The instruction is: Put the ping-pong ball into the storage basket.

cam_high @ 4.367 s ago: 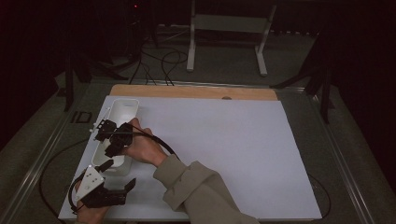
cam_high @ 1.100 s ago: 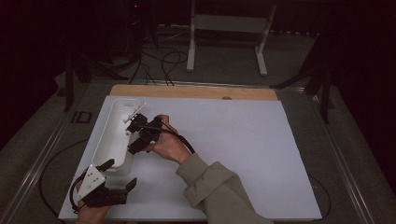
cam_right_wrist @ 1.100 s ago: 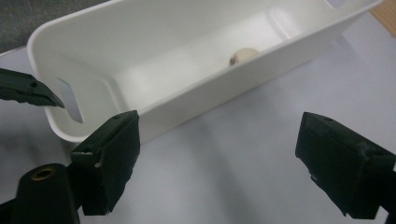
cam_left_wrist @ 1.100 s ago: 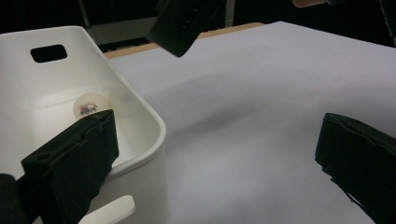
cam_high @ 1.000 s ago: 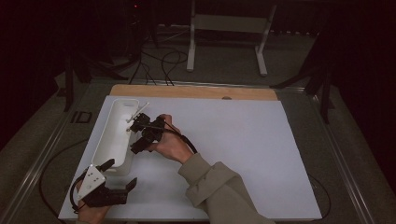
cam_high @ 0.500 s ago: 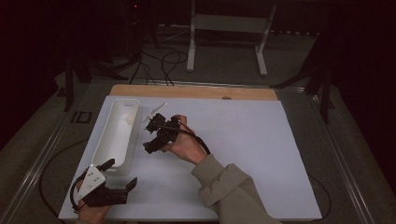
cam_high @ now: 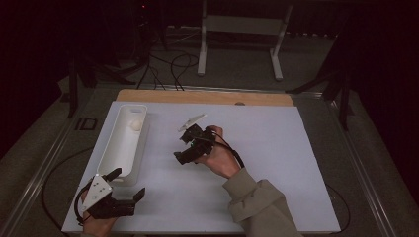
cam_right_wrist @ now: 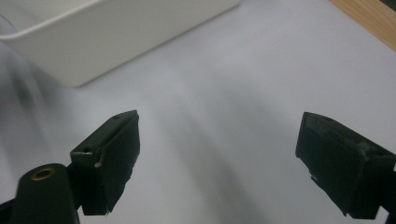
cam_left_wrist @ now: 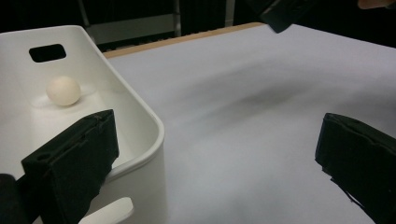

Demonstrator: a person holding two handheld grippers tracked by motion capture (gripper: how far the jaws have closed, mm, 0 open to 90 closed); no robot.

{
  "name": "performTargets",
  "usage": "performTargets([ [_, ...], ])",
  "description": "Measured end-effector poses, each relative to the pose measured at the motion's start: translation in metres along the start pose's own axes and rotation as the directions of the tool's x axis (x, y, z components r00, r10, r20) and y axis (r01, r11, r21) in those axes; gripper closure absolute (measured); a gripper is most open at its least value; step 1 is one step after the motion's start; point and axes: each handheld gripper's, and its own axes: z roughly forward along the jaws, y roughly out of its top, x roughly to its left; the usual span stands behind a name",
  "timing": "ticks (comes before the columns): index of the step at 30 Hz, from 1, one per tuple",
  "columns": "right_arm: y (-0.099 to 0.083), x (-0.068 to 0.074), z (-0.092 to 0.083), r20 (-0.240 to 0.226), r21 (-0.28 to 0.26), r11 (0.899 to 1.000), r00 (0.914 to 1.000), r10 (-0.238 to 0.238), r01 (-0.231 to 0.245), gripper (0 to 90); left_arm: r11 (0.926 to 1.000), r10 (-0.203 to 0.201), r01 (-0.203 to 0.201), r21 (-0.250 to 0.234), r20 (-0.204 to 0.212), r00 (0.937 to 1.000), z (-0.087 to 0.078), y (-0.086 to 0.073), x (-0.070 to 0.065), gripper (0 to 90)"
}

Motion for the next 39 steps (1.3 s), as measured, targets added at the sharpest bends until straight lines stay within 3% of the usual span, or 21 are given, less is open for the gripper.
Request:
performTargets([
  [13,-0.053,-0.021,-0.029,0.027,-0.048,0.997,0.9978,0.060,-0.059,13.4,1.0000,-0.001,0.001,0.000,-0.001,1.0000,0.000,0.000,0.000,0.0],
  [20,-0.093,-0.034,-0.050,0.059,-0.099,0.989,0.9911,0.119,-0.113,10.7,1.0000,-0.002,0.002,0.002,-0.002,1.0000,0.000,0.000,0.000,0.0],
  [25,-0.121,-0.041,-0.067,0.068,-0.157,0.976,0.9848,0.160,-0.147,10.7,1.0000,-0.004,0.004,0.006,-0.003,1.0000,0.000,0.001,0.000,0.0],
  [31,-0.151,-0.041,-0.081,0.097,-0.206,0.967,0.9805,0.171,-0.148,9.9,0.9999,-0.010,0.010,0.009,-0.005,0.9999,0.000,0.002,0.000,0.0],
  [36,-0.174,-0.043,-0.091,0.096,-0.280,0.945,0.9744,0.203,-0.169,9.9,0.9996,-0.028,0.028,-0.005,-0.010,0.9996,-0.001,0.004,0.004,0.0],
  [39,-0.190,-0.044,-0.096,0.109,-0.336,0.926,0.9689,0.222,-0.174,9.9,0.9995,-0.032,0.032,-0.007,-0.013,0.9994,-0.002,0.005,0.006,0.0],
])
